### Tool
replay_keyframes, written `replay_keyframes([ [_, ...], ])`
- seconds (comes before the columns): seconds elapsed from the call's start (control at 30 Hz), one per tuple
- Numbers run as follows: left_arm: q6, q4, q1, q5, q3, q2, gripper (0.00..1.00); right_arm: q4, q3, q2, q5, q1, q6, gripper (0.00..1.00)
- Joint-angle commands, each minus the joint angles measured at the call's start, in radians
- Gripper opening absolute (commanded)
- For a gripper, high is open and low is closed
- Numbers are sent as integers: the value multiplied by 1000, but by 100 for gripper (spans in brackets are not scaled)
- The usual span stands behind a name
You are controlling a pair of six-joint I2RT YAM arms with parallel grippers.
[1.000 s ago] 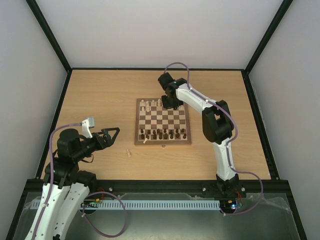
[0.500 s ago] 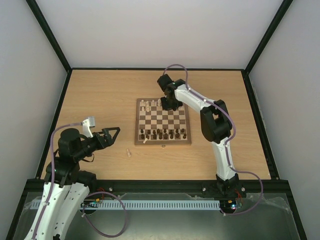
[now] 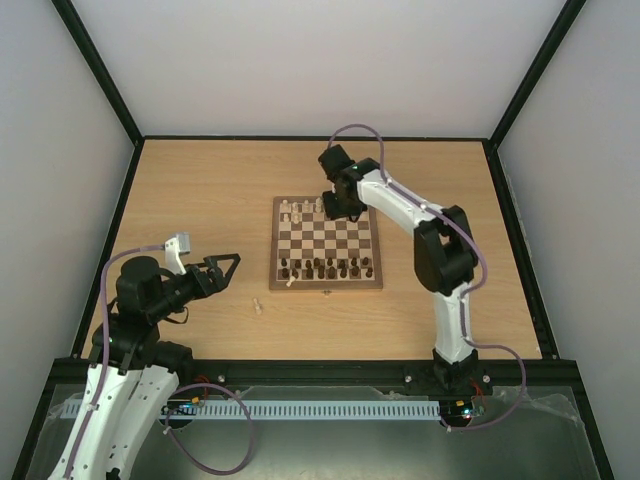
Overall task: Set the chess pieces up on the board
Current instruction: Place the chess piece on the chessboard, then pick up the chess piece at the center of the board.
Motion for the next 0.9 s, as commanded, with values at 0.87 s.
replay_keyframes([
  [0.87,5,-228,-24,-48,353,-231,100,52,-63,2,-63,664,183,40],
])
